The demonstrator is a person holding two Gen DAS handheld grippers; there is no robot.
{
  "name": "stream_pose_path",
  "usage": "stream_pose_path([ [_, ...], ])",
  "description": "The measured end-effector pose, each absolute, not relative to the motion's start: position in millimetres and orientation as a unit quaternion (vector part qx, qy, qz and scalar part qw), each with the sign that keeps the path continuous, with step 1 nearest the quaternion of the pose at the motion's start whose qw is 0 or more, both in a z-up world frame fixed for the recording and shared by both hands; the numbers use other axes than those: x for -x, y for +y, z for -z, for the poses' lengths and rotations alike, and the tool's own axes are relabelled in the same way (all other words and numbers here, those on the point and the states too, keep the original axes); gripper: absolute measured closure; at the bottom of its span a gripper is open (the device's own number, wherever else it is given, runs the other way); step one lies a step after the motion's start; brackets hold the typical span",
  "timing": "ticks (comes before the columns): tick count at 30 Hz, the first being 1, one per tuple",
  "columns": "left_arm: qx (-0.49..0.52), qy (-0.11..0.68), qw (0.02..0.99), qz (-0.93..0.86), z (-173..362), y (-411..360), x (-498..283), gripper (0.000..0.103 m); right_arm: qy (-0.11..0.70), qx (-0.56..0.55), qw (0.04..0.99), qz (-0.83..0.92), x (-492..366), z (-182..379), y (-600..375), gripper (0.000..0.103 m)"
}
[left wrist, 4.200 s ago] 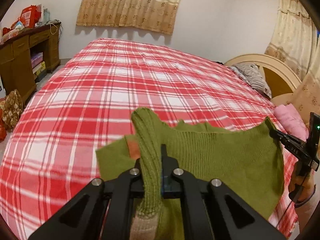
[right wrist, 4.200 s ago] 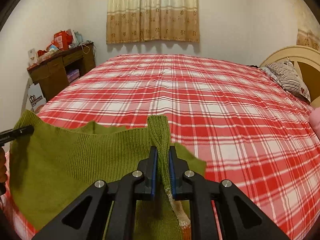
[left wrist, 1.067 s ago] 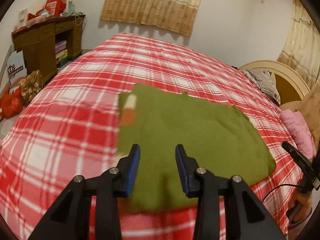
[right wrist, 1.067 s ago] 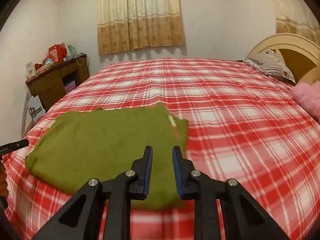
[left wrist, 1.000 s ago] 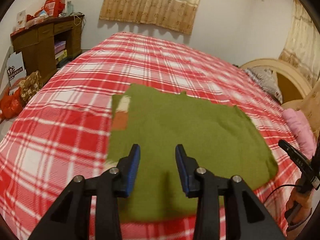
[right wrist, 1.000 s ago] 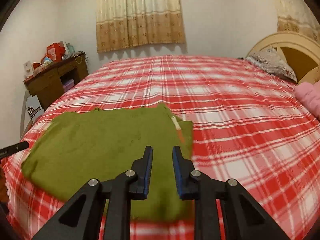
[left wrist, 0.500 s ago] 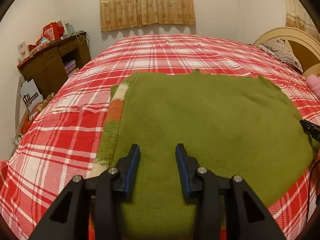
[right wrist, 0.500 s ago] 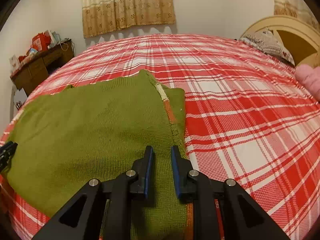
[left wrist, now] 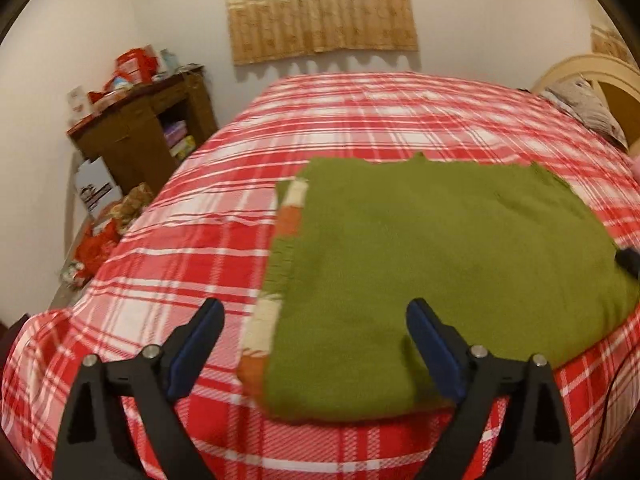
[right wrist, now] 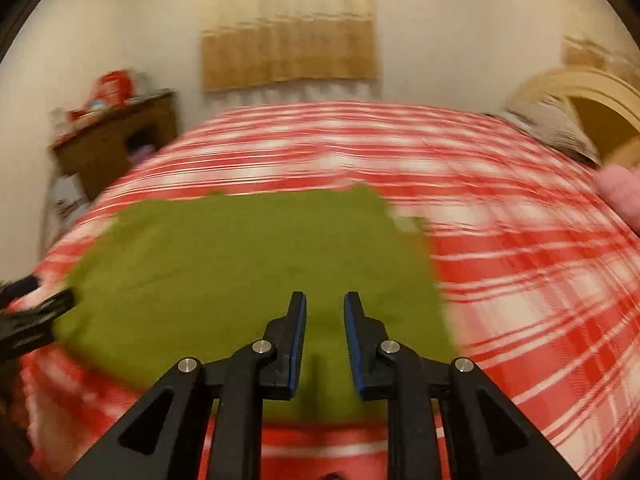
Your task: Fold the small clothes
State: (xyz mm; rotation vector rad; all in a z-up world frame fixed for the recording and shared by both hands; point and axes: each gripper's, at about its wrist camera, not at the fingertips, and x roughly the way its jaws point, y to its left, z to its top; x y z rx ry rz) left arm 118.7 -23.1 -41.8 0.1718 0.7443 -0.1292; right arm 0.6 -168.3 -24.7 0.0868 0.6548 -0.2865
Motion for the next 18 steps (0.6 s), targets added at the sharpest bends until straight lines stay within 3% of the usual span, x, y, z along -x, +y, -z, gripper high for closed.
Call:
stream_pose_path([
  [9,-0.079,0.379,0.921,0.049,51.5,-21.1,-119.8,0.008,0.38,-0.016,0.923,0.056,-30.2,77.2,-88.7,0.083],
  [16,0.091,0.436,0.892,0.074,83.0,12.8,-117.0,0.008,0.364,-0.001,0.93,0.062,-20.9,86.7,-85.8,0.082],
  [18,0.138,0.413,0.897,0.074,86.8,20.2,-102.5,0.008,0.362,-0.011,0.93,0.057,-19.7,87.1,-89.2,0.082],
])
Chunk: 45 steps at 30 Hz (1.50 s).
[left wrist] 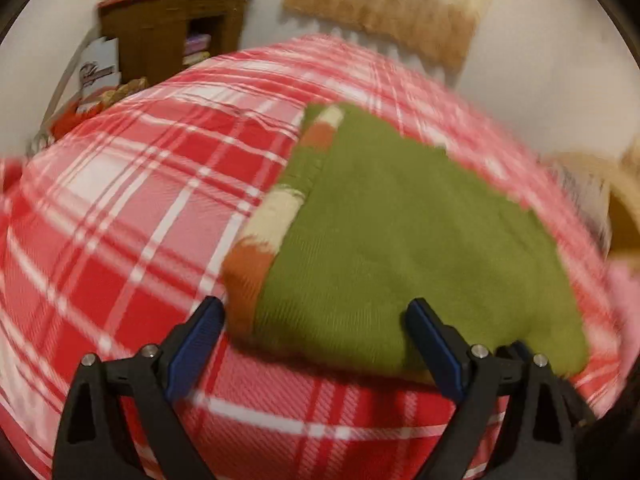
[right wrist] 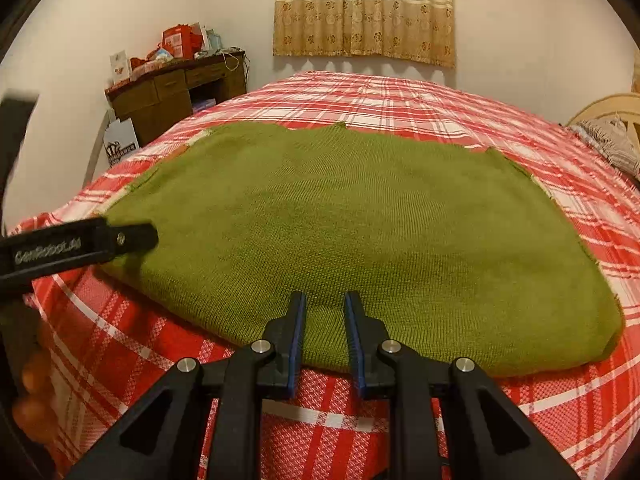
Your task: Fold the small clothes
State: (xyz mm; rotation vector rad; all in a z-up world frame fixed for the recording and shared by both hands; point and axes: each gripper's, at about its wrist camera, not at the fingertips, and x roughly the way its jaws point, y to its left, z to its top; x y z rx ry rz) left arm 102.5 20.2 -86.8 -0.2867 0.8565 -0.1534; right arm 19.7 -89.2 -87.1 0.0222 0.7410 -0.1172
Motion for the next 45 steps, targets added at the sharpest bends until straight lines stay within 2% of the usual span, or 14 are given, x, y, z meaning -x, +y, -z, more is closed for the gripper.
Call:
stream_pose_path([
  [3,0.164,0.413,0.891,0.092,87.8,15.2,-92.7,0.007,0.359,-0.013,0.932,0.056,-22.1,88.7,-88.6,0.082],
  [6,0.2,0.414,0.881,0.116,87.9,10.6,-96.8,0.001,0.357,-0.014,0.932,0.054,-22.1,89.1,-87.5,0.082],
  [9,0.229,0.407,0.877,0.112,87.8,11.8,-113.2,0.002,0.354,-0.022,0.934,0.049,-20.7,89.6,-91.0,0.081],
  [11,0.249,0.402,0.873,0.116,86.3,13.3,-125.2,0.016,0.353,-0.03,0.934,0.045,-20.0,89.9,-93.5,0.081],
  [13,0.259,0.409,0.866,0.124,86.7,11.6,-137.4,0.044,0.351,-0.033,0.935,0.043,-18.5,90.3,-95.5,0.081],
  [15,0.256,0.409,0.867,0.128,85.6,9.8,-138.7,0.059,0.351,-0.032,0.935,0.043,-19.1,90.4,-94.7,0.081],
  [16,0.25,0.407,0.869,0.127,85.1,8.1,-138.6,0.061,0.351,-0.031,0.935,0.044,-19.2,90.5,-94.4,0.081],
  [20,0.237,0.405,0.874,0.123,86.7,7.0,-133.8,0.061,0.367,-0.033,0.928,0.045,-24.1,85.7,-94.4,0.081],
  [23,0.241,0.406,0.873,0.12,86.2,7.5,-134.2,0.059,0.354,-0.095,0.93,0.021,-28.2,65.4,-104.6,0.081],
  [28,0.218,0.401,0.882,0.118,83.3,-0.5,-137.1,0.056,0.357,-0.073,0.93,0.039,-47.4,66.5,-102.3,0.081],
  [29,0.207,0.398,0.886,0.119,82.6,-2.6,-136.8,0.058,0.374,-0.071,0.924,0.038,-52.6,77.1,-101.6,0.081],
  [33,0.14,0.379,0.907,0.116,77.5,-13.8,-134.2,0.079,0.366,-0.062,0.928,0.041,-49.5,84.0,-97.7,0.081],
  [37,0.098,0.359,0.921,0.115,69.9,-23.8,-133.2,0.082,0.361,-0.082,0.928,0.031,-47.8,85.4,-105.2,0.081],
  [45,-0.062,0.276,0.939,0.196,47.1,-84.5,-104.4,0.086,0.345,-0.146,0.927,0.006,-39.1,89.9,-119.8,0.08],
])
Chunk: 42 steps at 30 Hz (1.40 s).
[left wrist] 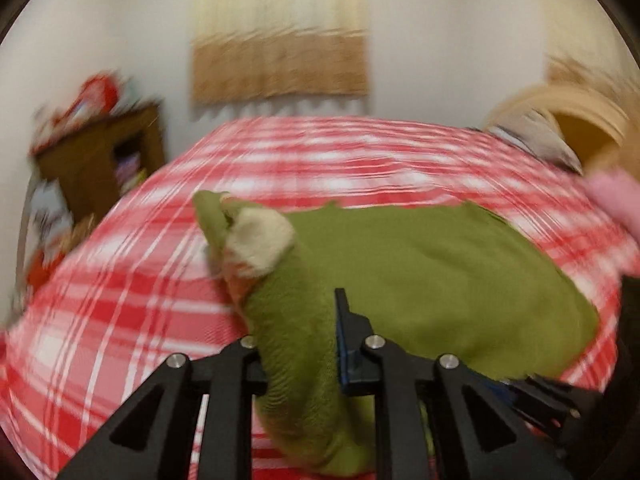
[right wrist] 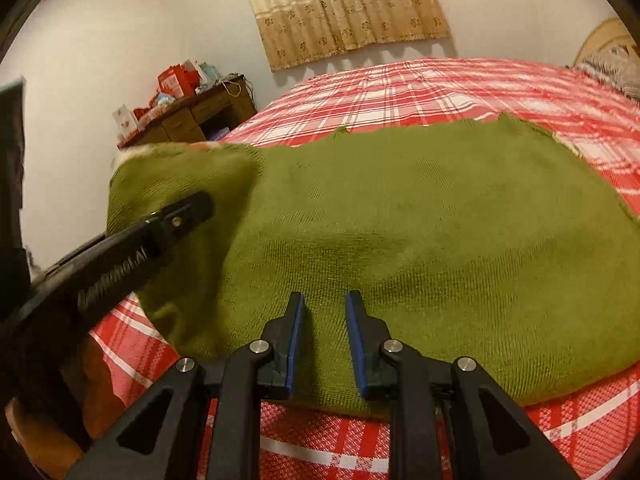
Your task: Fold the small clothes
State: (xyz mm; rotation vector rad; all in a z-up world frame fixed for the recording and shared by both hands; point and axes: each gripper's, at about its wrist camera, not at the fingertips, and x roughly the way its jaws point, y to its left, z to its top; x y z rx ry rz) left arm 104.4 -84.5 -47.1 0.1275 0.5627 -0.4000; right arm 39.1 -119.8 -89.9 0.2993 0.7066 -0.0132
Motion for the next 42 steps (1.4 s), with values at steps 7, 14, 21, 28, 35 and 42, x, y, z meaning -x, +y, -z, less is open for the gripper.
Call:
stream_pose_path([
  [7,0.023,0.345,0.894,0.284,74.5,-77.4,-124.6,0.087,0.339,-0.171,0.925,-0.009,-35.5,92.9,-124.9,0.08],
  [14,0.05,0.345,0.889,0.296,74.6,-64.8,-118.5,0.087,0.357,-0.213,0.908,-0.053,-31.2,90.5,-142.9,0.077],
  [21,0.054,0.336,0.894,0.292,76.1,-68.7,-114.8,0.087,0.322,-0.277,0.903,-0.072,-36.1,35.1,-182.5,0.025],
  [28,0.072,0.334,0.892,0.295,77.6,-64.3,-112.8,0.087,0.419,-0.262,0.86,-0.127,-137.0,40.4,-166.4,0.02],
  [35,0.085,0.337,0.887,0.303,78.2,-62.0,-114.7,0.087,0.46,-0.135,0.863,-0.159,-190.3,44.1,-118.3,0.021],
  [42,0.106,0.343,0.88,0.312,79.3,-55.8,-117.9,0.087,0.468,-0.01,0.867,-0.17,-203.8,48.8,-83.1,0.074],
])
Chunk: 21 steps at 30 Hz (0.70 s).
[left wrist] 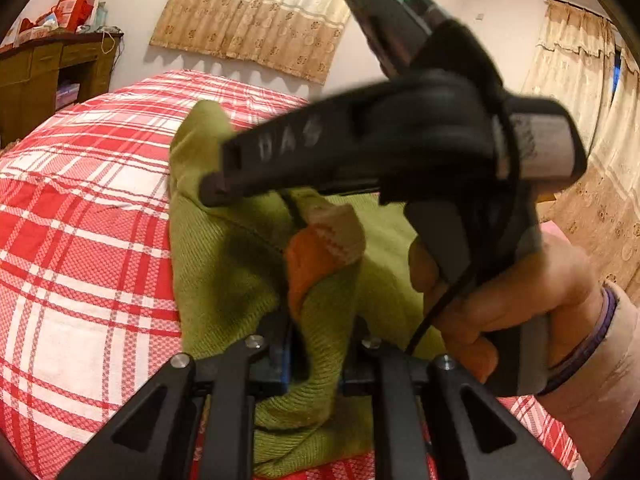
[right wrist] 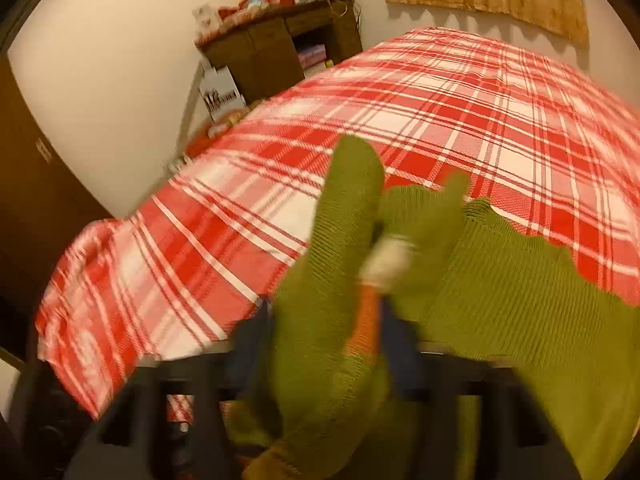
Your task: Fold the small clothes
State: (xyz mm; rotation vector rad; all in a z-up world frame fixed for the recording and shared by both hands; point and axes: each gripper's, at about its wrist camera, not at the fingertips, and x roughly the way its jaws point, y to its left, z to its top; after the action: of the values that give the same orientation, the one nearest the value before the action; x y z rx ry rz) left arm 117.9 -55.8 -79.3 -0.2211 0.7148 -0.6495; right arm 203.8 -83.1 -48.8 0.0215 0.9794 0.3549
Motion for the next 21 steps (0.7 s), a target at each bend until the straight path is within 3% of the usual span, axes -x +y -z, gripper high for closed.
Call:
stream_pose_path([
  [6,0.101,0.347,0.88,0.308,76.4,-58.7,-115.7,0.085,0.447,-0.036,0.88,-0.156,-192.6,52.1,-96.0,0.084],
  [21,-0.037,0.293,0.881,0.37,27.9,-168.9,-72.5,0.088,0.397,-0.122,0.904,-0.102,-122.3,5.2,-209.1,0.086],
])
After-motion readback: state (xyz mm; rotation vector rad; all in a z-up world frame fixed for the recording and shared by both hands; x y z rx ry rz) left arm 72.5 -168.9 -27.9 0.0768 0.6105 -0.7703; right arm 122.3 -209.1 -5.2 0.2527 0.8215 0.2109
